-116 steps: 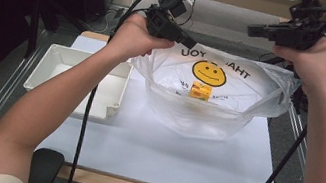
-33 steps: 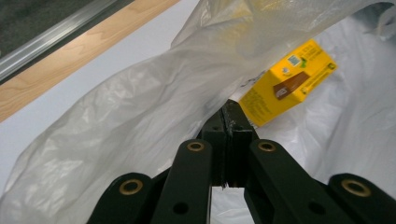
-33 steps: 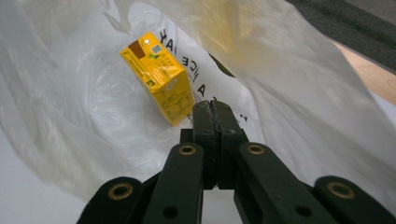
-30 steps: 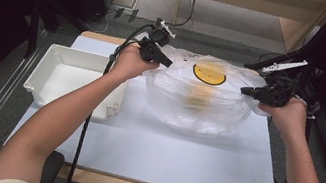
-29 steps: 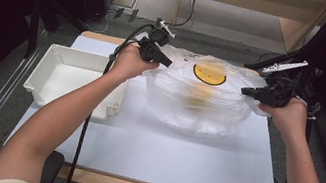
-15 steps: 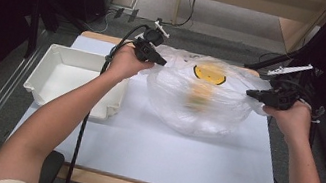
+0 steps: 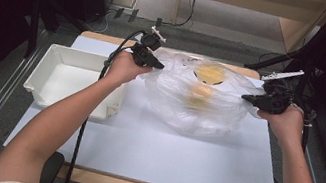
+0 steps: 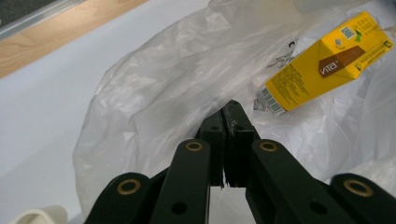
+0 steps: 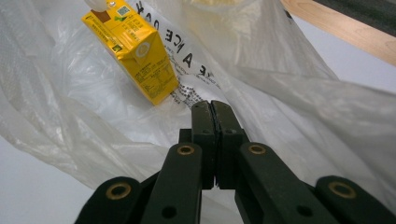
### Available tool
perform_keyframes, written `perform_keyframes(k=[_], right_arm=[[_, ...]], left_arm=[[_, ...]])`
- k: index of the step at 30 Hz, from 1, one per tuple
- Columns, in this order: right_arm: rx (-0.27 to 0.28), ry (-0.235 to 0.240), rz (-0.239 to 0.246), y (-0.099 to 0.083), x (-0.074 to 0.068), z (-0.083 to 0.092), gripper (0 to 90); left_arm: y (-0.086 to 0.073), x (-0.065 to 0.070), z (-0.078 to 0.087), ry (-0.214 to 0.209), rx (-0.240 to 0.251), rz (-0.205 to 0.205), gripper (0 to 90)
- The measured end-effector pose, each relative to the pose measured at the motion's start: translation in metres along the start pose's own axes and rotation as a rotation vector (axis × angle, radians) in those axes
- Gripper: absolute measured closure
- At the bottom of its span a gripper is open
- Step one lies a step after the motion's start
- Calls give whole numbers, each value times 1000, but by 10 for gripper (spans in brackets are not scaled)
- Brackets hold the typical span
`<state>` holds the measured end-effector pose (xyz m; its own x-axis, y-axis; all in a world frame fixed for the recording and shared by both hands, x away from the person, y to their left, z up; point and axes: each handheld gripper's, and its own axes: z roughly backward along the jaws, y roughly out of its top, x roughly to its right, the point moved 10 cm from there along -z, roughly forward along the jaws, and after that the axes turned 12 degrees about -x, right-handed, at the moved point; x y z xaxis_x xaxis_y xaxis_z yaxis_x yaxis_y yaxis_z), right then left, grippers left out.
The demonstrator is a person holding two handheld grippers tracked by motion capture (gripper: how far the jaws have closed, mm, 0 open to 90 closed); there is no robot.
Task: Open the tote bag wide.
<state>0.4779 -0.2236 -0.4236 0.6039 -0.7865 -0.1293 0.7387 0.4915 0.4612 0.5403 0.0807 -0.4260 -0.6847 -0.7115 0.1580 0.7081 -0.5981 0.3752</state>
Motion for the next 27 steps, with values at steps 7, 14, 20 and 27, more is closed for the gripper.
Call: perform_keyframes(k=[7, 14, 20, 27], right_arm=[[19, 1, -13, -1, 2, -10, 895], [37, 2, -36, -2, 8, -23, 891], [67, -3, -54, -2, 13, -32, 892], [81, -6, -79, -5, 16, -42, 891]], left_arm=[[0, 2, -12, -1, -12, 8, 867], [0, 1, -23, -7, 3, 30, 860], [-2, -4, -32, 2, 20, 57, 858], [0, -4, -40, 4, 54, 79, 858]])
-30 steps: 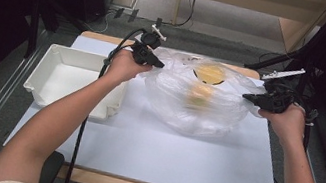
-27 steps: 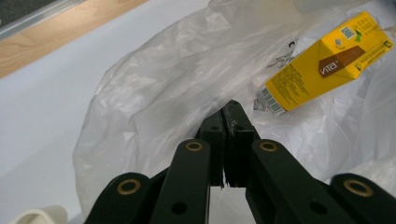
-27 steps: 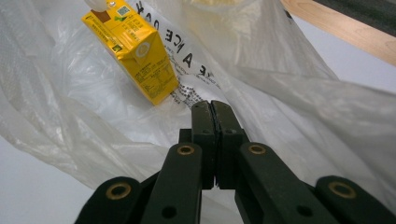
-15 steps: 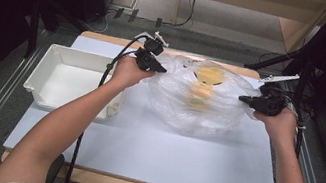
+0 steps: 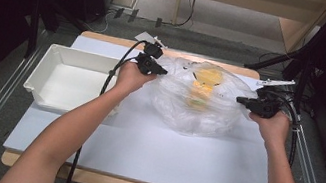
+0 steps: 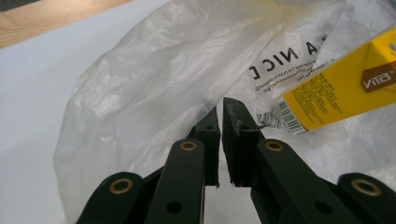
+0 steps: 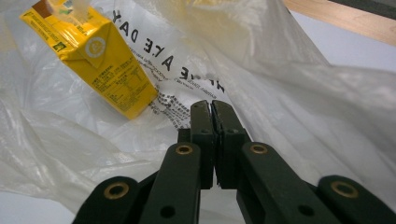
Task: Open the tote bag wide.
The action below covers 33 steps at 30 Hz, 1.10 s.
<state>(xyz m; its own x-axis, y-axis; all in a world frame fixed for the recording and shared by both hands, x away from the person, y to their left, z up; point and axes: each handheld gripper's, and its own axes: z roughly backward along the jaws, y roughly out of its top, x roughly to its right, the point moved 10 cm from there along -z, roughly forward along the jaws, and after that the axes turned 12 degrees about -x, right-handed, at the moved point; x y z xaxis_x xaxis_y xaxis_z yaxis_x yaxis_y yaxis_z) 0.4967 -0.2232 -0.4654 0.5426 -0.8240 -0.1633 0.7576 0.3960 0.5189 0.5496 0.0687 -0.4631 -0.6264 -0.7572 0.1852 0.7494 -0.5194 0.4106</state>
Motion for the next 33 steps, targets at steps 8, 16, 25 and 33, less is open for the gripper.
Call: perform_keyframes(k=[8, 16, 25, 33], right_arm=[[20, 3, -8, -2, 0, -6, 894], [29, -3, -16, -2, -1, -13, 893], [24, -1, -39, -9, 0, -24, 887], [20, -5, -74, -21, 8, -35, 888]], left_arm=[[-4, 3, -9, 53, 63, 10, 887], [-8, 7, -21, 75, 69, 34, 865], [-14, 7, -40, 102, 49, 49, 850], [-18, 4, -52, 107, 56, 63, 851]])
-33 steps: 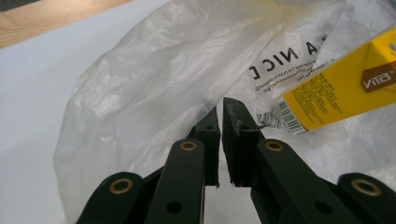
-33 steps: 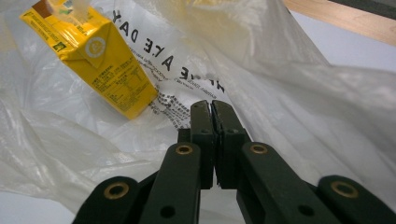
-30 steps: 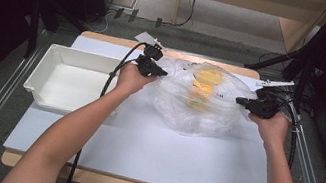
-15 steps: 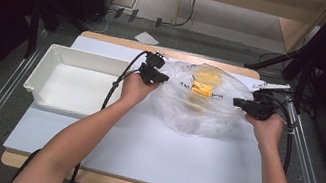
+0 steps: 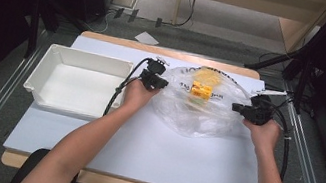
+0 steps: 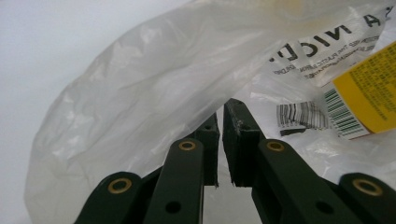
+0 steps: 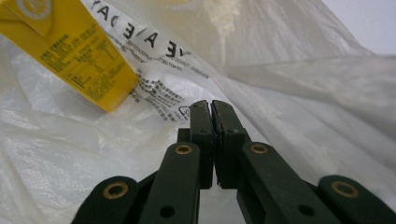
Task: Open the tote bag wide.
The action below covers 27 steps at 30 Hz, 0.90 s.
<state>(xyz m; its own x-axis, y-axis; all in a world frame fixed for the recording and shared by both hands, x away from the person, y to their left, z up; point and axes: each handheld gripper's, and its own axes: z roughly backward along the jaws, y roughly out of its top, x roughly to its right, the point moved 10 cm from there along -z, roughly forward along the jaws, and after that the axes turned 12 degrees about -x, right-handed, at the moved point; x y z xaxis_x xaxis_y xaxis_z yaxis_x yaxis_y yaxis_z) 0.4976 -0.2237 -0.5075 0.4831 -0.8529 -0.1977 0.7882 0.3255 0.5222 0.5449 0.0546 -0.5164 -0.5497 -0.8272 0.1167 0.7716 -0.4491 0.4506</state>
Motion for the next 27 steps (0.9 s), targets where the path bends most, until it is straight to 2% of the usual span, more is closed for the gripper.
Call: perform_keyframes(k=[5, 6, 7, 12, 14, 18, 22, 27], right_arm=[[0, 1, -17, -5, 3, -4, 886], [-10, 4, -19, -8, 5, -6, 883], [-8, 1, -19, -9, 5, -7, 883], [3, -14, -31, -11, 9, -12, 899], [3, -18, -36, -13, 10, -15, 900], [-9, -51, -37, -19, 15, -20, 900], [-13, -56, -64, -25, 22, -24, 900], [-13, -65, -74, -31, 27, -26, 900]], left_arm=[[-4, -3, -7, 1, -14, -1, 851], [-5, -4, -11, -22, -7, 19, 852], [-6, -5, -12, -23, -5, 18, 852], [-7, -9, -18, -7, 10, 41, 856], [-7, -11, -19, 4, 14, 37, 860], [-6, -15, -19, 29, 31, 60, 864], [-5, -18, -20, 32, 33, 75, 861], [-5, -23, -19, 48, 34, 88, 863]])
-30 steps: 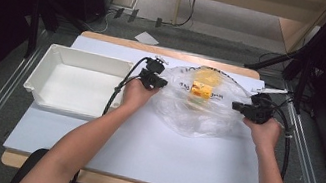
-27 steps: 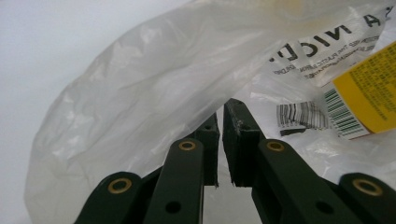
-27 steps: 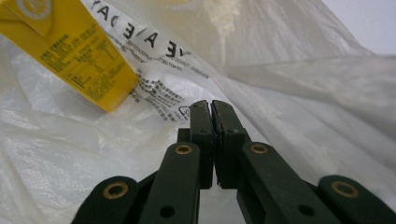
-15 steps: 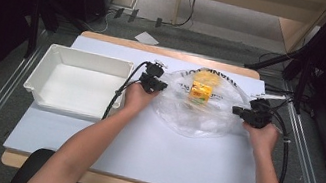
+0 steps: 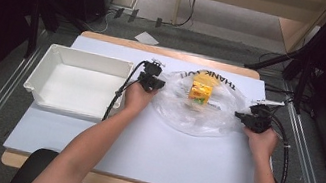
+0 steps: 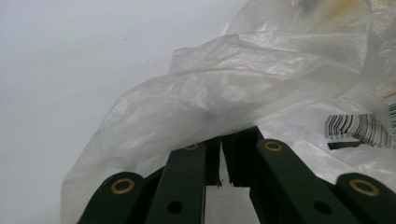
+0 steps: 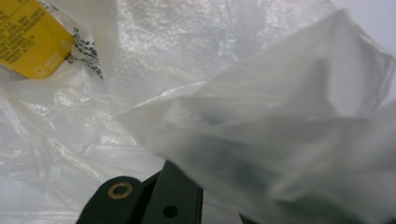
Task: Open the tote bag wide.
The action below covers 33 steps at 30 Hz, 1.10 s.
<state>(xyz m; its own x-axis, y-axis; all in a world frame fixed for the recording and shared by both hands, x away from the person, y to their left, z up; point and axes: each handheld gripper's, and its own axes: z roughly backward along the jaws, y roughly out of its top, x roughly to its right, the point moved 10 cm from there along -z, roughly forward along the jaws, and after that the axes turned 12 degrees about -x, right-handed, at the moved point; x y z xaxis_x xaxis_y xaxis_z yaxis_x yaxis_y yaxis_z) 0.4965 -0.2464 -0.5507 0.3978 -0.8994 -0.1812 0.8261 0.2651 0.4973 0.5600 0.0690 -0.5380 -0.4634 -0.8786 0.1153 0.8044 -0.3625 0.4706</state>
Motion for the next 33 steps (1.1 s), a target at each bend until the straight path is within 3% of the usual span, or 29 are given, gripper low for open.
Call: perform_keyframes(k=[8, 16, 22, 33], right_arm=[[0, -52, -22, -7, 18, 6, 900], [4, -70, -64, -14, 35, 13, 900], [-2, -85, -54, -17, 39, 15, 900], [-3, -112, -78, -23, 51, 21, 900]], left_arm=[[0, -1, 0, 4, -2, 13, 865], [0, -3, 0, 9, -11, 33, 886], [0, -4, 1, 18, -14, 31, 900], [0, -5, 1, 22, -15, 60, 900]])
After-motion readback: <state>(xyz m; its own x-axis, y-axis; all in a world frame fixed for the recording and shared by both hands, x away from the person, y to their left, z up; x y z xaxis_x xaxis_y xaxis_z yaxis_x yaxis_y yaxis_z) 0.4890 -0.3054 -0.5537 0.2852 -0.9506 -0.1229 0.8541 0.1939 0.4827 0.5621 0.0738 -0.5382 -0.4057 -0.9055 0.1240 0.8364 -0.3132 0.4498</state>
